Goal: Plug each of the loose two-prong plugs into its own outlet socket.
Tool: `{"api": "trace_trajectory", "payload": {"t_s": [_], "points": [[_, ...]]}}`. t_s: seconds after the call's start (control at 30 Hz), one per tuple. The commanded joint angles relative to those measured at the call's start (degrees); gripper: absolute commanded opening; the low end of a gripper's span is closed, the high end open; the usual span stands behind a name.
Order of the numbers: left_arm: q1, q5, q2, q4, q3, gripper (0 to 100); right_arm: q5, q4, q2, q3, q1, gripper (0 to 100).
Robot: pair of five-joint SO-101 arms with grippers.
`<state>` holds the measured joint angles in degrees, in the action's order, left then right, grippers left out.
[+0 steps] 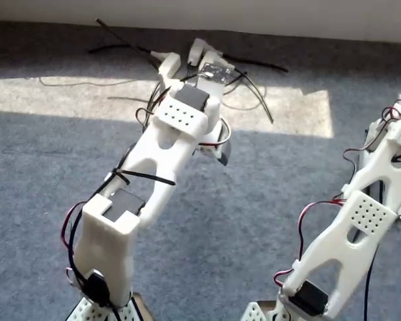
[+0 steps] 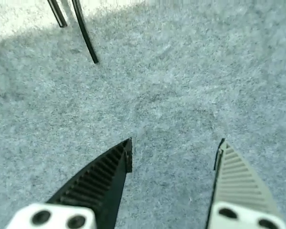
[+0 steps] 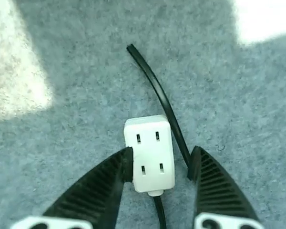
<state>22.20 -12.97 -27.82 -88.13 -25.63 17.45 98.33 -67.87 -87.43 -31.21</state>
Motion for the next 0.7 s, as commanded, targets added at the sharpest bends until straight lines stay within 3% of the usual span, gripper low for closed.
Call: {"api": "trace_trajectory", "payload": {"t_s": [0.0,0.2,0.4,0.57,0.67], "points": [[0.8,-0.4,3.3,2.8,1.2,28,1.1,0.0,0.0,-2.8,0.0,19.8],[0.1,-0.4,3.3,5.7,3.5,28,1.1,-6.6,-6.0,-2.8,-0.5,19.8],[-1.9,-0.4,3.3,6.7,3.4,28,3.9,-7.0,-10.6,-3.2,0.6,19.3],[-1.7,-0.4,3.2,7.2,3.6,28,3.9,-6.7,-10.2,-3.5,0.4,7.4],[-1.8,-0.4,3.2,7.3,3.6,28,3.7,-3.6,-6.5,-4.9,0.6,6.8]]}}
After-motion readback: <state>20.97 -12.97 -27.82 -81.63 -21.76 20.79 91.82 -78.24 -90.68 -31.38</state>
